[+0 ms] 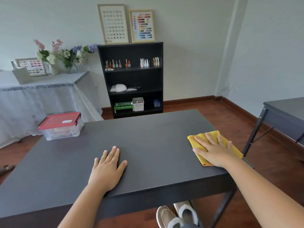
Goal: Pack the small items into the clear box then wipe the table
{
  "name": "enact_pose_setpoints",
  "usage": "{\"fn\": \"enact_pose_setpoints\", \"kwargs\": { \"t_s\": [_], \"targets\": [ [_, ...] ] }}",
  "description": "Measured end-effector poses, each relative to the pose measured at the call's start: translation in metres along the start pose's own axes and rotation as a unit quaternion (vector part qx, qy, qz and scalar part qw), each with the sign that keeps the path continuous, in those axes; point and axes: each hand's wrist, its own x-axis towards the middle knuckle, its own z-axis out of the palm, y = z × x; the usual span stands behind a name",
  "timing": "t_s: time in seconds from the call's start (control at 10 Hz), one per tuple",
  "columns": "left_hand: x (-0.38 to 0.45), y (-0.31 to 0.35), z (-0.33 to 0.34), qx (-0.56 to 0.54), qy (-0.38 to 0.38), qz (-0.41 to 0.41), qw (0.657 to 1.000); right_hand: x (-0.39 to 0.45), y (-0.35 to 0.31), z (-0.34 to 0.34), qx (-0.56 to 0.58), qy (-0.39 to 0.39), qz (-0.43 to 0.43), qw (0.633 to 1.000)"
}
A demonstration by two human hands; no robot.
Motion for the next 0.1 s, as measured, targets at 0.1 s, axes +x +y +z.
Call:
{"fn": "enact_pose_setpoints", "kwargs": {
  "t_s": [0.1],
  "targets": [
    [-0.001,0.0034,-0.0015,0.012,-0.004,0.011,1.0,-0.0105,-0.0149,-0.0241,0.151,0.103,-0.062,0.981]
  ]
}}
